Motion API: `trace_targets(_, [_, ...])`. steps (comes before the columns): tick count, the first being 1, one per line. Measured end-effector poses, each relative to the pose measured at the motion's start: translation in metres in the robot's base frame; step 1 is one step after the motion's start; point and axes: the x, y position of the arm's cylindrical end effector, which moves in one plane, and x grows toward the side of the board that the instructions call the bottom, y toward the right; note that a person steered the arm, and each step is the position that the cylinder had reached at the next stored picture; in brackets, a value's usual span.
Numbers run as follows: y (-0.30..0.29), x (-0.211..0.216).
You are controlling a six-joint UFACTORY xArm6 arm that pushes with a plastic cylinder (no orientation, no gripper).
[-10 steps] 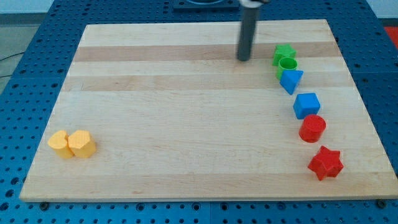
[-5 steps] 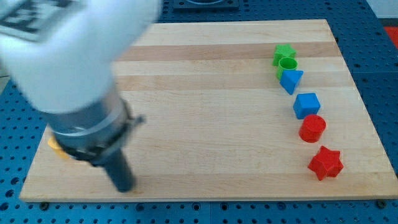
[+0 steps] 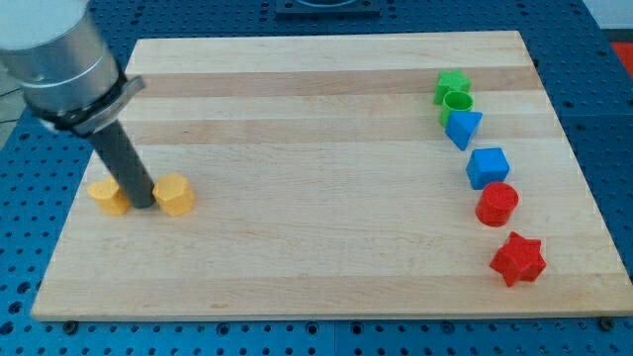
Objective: Move the yellow hexagon above the green star
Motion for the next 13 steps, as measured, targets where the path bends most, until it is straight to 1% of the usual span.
trace_targets(1, [0.028,0.019])
trace_targets(2, [0.086,0.006])
trace_targets(3, [0.184,0.003])
trace_targets(4, [0.241,-0.024])
trace_targets(5, [0.265,-0.075])
trace_targets(6, [0.267,-0.047])
trace_targets(7, [0.262,0.011])
trace_targets(8, [0.245,-0.071])
trace_targets(9, [0.233,-0.091])
trace_targets(10, [0.21,-0.055])
trace_targets(11, [0.19,-0.125])
trace_targets(12, [0.232,-0.158])
trace_targets(13, [0.234,-0.193])
